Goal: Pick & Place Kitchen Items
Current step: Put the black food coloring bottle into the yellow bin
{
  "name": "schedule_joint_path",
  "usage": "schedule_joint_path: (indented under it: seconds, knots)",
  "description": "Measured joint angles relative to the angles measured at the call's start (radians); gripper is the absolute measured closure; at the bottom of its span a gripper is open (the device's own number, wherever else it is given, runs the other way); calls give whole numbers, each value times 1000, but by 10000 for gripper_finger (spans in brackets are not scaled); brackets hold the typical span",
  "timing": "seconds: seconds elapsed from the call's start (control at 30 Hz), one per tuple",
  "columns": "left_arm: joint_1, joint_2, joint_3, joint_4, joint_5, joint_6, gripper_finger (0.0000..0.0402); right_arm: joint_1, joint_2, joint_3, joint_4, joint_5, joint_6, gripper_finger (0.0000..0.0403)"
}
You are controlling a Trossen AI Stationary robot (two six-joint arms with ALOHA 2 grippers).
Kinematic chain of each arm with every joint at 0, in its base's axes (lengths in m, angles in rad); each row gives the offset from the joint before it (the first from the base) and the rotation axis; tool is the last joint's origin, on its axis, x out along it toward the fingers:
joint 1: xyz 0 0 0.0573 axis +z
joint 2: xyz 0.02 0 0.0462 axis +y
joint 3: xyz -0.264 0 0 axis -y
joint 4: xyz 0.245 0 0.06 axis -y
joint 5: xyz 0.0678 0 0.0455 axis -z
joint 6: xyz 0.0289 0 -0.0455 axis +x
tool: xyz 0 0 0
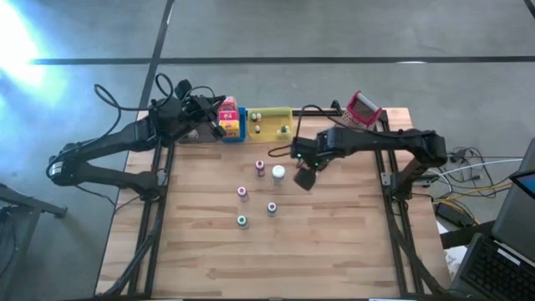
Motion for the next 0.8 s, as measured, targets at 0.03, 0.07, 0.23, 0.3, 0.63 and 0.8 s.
schedule_joint_path:
  seconds: [0.03,0.07,0.23,0.3,0.63,0.8]
  knots:
    - [0,0,0,0,0,0,380,-2,-11,-27,-1,-2,55,162]
    - [0,0,0,0,0,0,380,-5,-17,-53,-4,-4,125,167]
    - [0,0,0,0,0,0,380,-7,-37,-161,5,-8,464,189]
    - [0,0,0,1,0,0,380,-8,-38,-191,23,-9,519,195]
    - [0,0,0,0,0,0,380,-42,-44,-254,165,-20,860,224]
    - [0,0,0,0,0,0,380,-41,-44,-250,233,-20,1053,235]
